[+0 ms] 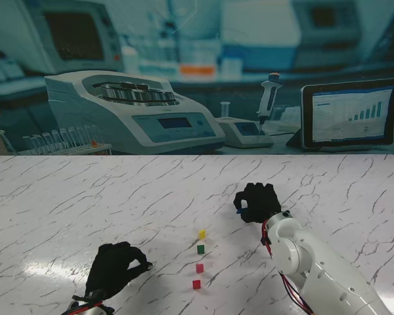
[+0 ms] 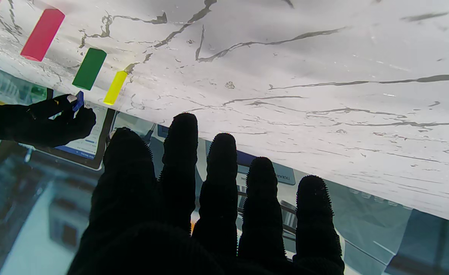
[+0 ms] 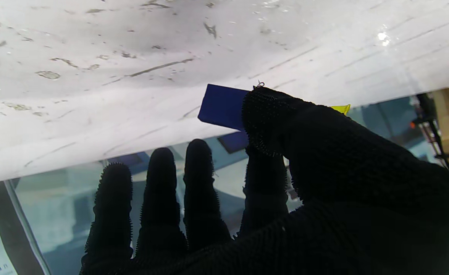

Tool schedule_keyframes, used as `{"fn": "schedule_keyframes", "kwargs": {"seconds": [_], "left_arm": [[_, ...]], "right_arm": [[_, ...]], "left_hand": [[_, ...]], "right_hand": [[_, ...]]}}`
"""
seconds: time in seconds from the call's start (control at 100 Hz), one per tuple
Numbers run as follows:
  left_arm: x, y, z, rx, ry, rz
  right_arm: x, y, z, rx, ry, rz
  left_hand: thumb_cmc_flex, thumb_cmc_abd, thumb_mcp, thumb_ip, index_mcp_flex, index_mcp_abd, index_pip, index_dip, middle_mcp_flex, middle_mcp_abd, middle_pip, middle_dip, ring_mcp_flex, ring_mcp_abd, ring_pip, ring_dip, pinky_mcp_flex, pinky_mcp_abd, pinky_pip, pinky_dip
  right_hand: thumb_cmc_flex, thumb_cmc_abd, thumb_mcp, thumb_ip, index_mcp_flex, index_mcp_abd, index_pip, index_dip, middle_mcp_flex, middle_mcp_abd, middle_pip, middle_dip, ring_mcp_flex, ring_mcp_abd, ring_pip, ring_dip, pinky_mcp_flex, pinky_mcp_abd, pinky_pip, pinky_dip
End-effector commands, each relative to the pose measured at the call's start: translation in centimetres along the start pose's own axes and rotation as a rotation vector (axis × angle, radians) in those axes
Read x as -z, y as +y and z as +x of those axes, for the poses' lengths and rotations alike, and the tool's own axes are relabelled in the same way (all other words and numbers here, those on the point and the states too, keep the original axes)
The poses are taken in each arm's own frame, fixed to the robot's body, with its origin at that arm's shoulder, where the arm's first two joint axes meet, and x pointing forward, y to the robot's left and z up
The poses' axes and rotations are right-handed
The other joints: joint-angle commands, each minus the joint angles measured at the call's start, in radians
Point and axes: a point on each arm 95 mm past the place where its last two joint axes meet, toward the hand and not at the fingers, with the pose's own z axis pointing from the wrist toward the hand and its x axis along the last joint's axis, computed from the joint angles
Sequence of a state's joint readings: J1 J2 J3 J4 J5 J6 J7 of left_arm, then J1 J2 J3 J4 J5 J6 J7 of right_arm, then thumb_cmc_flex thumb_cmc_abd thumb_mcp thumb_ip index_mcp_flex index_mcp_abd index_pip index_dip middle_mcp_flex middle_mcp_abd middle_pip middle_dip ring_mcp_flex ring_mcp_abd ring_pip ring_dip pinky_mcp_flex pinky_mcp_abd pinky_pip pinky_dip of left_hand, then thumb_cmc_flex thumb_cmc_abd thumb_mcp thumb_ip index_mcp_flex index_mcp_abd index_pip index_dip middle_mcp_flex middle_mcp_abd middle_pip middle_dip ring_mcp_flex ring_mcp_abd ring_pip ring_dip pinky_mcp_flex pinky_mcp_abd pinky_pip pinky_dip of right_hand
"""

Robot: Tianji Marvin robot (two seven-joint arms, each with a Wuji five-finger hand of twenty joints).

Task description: Arrange dominoes in a row

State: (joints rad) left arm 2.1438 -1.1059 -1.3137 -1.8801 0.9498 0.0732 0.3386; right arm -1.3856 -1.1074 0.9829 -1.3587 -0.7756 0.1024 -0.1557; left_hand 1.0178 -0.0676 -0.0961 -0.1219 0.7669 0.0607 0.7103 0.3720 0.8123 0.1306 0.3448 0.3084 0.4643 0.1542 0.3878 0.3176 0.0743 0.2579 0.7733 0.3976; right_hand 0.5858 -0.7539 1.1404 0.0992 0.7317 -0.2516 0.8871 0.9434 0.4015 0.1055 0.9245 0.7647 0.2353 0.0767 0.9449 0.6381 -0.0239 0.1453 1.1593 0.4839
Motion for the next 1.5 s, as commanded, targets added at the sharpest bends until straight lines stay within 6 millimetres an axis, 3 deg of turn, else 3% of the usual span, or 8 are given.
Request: {"fn": "schedule_keyframes", "kwargs": {"seconds": [0.0,0.1,0.18,0.34,0.48,0.83,1.17,1.49], "left_arm": [[0.3,0.4,0.3,0.02,0.02,-0.015],[0.3,0.4,0.3,0.02,0.02,-0.013],[0.3,0.4,0.3,0.021,0.019,-0.013],[0.3,0.5,0.3,0.022,0.02,-0.015],[0.3,0.5,0.3,0.021,0.02,-0.015],[0.4,0.4,0.2,0.011,0.023,-0.009],[0.4,0.5,0.2,0.008,0.029,-0.006],[0.5,0.5,0.2,0.004,0.034,-0.002]], "right_arm": [[0.2,-0.1,1.4,-0.028,0.03,-0.009],[0.2,-0.1,2.0,-0.052,0.045,-0.028],[0.3,-0.1,2.4,-0.056,0.056,-0.037],[0.5,-0.3,3.3,-0.086,0.081,-0.053],[0.6,-0.4,4.0,-0.094,0.097,-0.061],[0.4,-1.3,5.5,-0.127,0.109,-0.074],[-0.2,-2.2,6.8,-0.161,0.107,-0.075],[-0.8,-3.0,8.1,-0.184,0.118,-0.059]], "left_hand": [[-0.001,0.005,0.007,-0.018,0.018,-0.011,-0.006,0.011,0.01,-0.012,0.019,0.013,0.015,-0.014,0.011,0.017,-0.002,0.002,0.039,0.019],[-0.003,0.007,0.007,-0.017,0.019,-0.01,-0.006,0.012,0.013,-0.011,0.02,0.013,0.021,-0.015,0.014,0.018,-0.002,0.002,0.039,0.019],[-0.003,0.006,0.007,-0.017,0.021,-0.01,-0.005,0.012,0.014,-0.011,0.022,0.014,0.024,-0.014,0.017,0.02,-0.001,0.002,0.04,0.019],[-0.003,0.007,0.008,-0.017,0.022,-0.01,-0.003,0.013,0.016,-0.011,0.023,0.014,0.028,-0.014,0.019,0.022,-0.002,0.003,0.041,0.019],[-0.003,0.006,0.008,-0.017,0.02,-0.011,-0.002,0.012,0.016,-0.011,0.024,0.014,0.028,-0.014,0.019,0.024,-0.002,0.003,0.042,0.02],[-0.003,0.004,0.007,-0.017,0.02,-0.014,-0.001,0.01,0.015,-0.013,0.023,0.014,0.026,-0.015,0.016,0.025,-0.003,0.004,0.041,0.02],[-0.005,0.004,0.007,-0.017,0.019,-0.014,-0.001,0.009,0.014,-0.013,0.022,0.014,0.025,-0.014,0.015,0.025,-0.003,0.004,0.04,0.019],[-0.004,0.002,0.008,-0.017,0.02,-0.016,0.0,0.008,0.015,-0.015,0.022,0.013,0.024,-0.013,0.014,0.024,-0.003,0.005,0.04,0.019]], "right_hand": [[0.008,-0.027,0.025,-0.014,0.025,-0.037,0.017,-0.013,0.019,-0.022,0.048,0.04,0.0,-0.002,0.052,0.035,0.002,-0.053,0.032,0.019],[0.016,-0.03,0.026,-0.017,0.027,-0.023,0.034,-0.029,0.139,-0.042,0.099,0.129,0.079,-0.013,0.107,0.089,0.028,-0.049,0.062,0.023],[0.017,-0.029,0.029,-0.018,0.028,-0.011,0.037,-0.031,0.277,-0.087,0.127,0.153,0.171,-0.046,0.137,0.107,0.045,-0.045,0.072,0.021],[0.03,-0.02,0.02,-0.022,0.023,0.014,0.049,-0.034,0.417,-0.079,0.137,0.135,0.256,-0.082,0.168,0.129,0.056,-0.046,0.086,0.014],[0.031,0.007,0.011,-0.016,-0.003,0.033,0.068,-0.026,0.52,-0.128,0.085,0.048,0.293,-0.097,0.118,0.107,0.055,-0.06,0.092,0.004],[0.022,0.056,0.002,0.034,-0.063,0.117,0.155,-0.051,0.606,-0.168,0.043,-0.134,0.342,-0.11,0.042,0.049,0.044,-0.076,0.093,-0.006],[0.017,0.071,0.013,0.069,-0.088,0.17,0.201,-0.061,0.628,-0.164,0.055,-0.192,0.357,-0.104,0.039,0.041,0.044,-0.089,0.107,-0.002],[0.021,0.078,0.004,0.068,-0.098,0.181,0.212,-0.071,0.622,-0.163,0.058,-0.209,0.351,-0.105,0.037,0.037,0.039,-0.096,0.109,-0.001]]}}
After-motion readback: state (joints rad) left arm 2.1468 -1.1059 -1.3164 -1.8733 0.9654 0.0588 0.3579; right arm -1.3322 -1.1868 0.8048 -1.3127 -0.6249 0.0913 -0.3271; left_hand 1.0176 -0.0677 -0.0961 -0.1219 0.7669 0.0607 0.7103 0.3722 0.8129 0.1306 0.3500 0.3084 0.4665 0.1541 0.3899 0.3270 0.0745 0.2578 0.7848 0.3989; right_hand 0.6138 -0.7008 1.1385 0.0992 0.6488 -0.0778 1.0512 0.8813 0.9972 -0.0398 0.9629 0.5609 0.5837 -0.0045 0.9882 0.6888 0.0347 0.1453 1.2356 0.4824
